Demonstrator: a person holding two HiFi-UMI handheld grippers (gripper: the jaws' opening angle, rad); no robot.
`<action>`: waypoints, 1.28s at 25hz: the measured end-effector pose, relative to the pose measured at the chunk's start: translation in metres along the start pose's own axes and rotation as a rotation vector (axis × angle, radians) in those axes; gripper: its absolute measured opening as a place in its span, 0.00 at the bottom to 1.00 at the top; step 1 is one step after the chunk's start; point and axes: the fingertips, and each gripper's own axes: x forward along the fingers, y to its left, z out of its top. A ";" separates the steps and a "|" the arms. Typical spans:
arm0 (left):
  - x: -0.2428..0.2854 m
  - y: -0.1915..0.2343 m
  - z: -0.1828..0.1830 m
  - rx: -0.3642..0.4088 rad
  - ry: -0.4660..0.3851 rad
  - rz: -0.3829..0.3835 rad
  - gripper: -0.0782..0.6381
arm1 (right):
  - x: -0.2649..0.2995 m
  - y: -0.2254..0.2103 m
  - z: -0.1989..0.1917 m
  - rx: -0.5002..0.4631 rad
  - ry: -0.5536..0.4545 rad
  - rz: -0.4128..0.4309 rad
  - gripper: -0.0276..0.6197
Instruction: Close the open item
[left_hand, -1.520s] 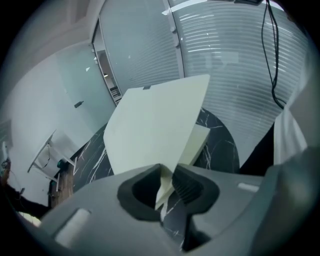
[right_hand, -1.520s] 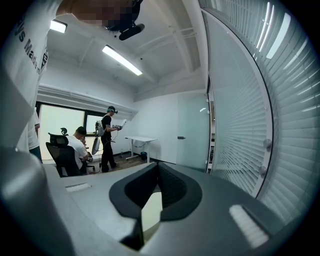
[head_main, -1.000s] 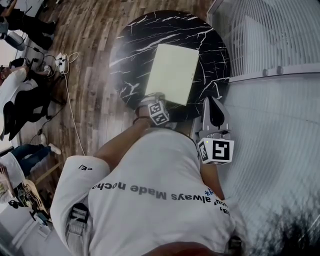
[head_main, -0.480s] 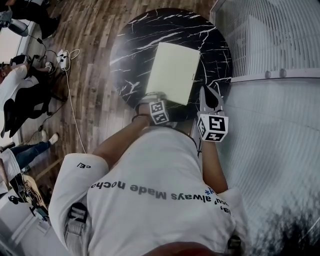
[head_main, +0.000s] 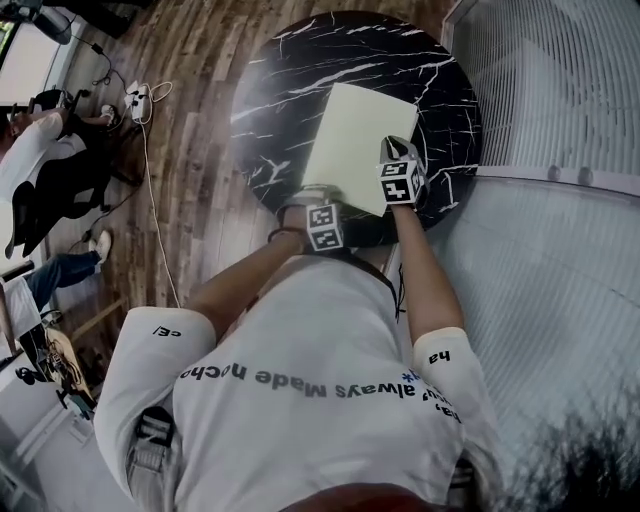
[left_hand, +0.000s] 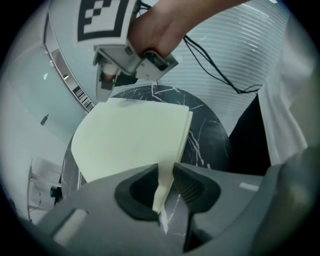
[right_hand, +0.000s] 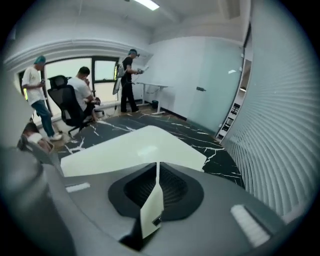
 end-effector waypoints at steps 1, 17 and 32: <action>0.001 0.001 0.000 -0.003 0.000 -0.005 0.24 | 0.010 0.000 -0.006 -0.027 0.031 -0.003 0.07; 0.004 0.009 -0.001 -0.105 -0.020 -0.040 0.25 | 0.031 -0.008 -0.074 -0.022 0.247 0.001 0.04; 0.006 0.008 0.000 -0.133 -0.011 -0.067 0.25 | 0.015 -0.010 -0.092 0.006 0.241 0.034 0.04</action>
